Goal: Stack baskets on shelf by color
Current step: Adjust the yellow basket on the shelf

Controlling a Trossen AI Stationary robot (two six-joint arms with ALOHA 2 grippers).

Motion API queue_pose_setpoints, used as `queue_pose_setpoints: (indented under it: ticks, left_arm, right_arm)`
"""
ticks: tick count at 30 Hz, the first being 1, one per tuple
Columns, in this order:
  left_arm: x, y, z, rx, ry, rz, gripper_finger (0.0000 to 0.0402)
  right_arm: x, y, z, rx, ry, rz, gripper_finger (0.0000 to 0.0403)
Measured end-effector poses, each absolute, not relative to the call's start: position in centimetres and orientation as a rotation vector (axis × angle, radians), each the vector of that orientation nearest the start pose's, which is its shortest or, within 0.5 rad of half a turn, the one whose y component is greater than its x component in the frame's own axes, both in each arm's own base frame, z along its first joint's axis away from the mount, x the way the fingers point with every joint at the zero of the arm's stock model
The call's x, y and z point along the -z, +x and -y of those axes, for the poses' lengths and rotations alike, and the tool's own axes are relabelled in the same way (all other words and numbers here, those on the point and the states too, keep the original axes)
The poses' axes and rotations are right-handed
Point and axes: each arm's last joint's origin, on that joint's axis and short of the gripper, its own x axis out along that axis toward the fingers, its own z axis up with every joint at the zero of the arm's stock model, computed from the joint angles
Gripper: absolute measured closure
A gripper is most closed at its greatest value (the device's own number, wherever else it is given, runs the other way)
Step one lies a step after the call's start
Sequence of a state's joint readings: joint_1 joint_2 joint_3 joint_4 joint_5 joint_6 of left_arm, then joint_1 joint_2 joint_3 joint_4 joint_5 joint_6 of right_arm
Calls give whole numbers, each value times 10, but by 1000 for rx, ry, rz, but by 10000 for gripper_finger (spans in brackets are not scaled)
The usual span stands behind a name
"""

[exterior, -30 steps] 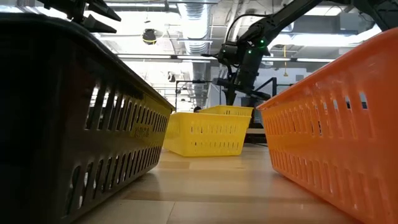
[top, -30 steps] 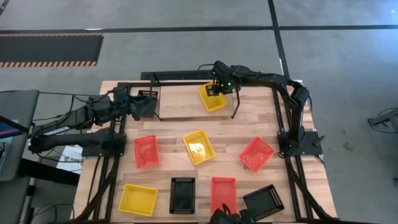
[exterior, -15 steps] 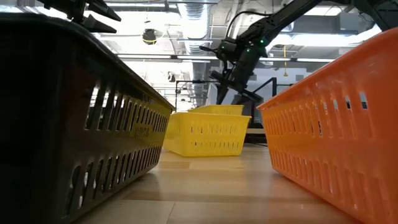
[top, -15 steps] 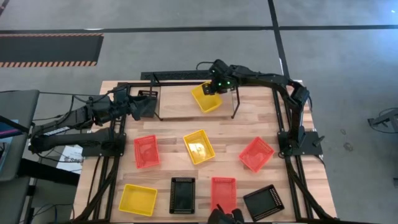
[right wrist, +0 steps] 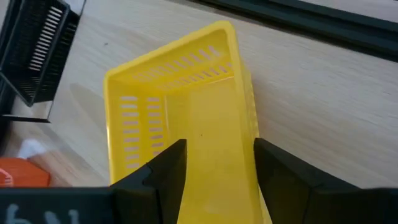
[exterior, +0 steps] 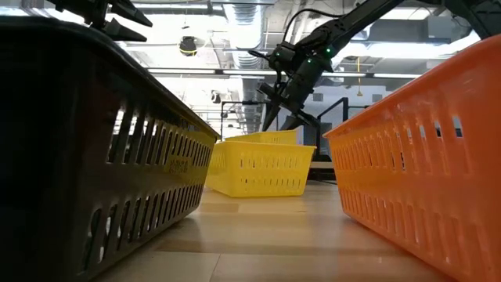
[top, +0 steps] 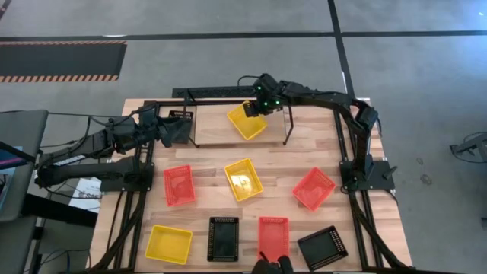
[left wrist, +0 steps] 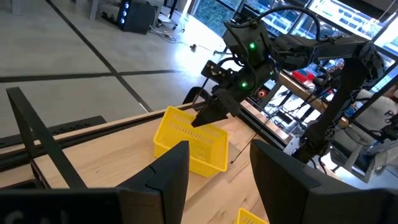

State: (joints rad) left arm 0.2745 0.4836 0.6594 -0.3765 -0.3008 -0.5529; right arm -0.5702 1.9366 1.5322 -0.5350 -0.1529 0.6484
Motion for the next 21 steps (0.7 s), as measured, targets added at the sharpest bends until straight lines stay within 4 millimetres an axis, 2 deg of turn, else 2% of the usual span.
queue_pose_setpoints:
  ticks: [5,10,16,21]
  left_arm:
    - [-309,104,-38,-617,-531,-40,244]
    - [-309,104,-39,-640,-526,-34,244]
    - [-309,104,-39,-641,-526,-34,244]
    - [-309,104,-39,-642,-518,-36,244]
  right_arm:
    - [-237,359,222,668,883,-737,196]
    - [-256,363,222,644,840,-735,197]
    - [-279,357,220,673,792,-834,199]
    - [-291,358,213,675,742,-860,205]
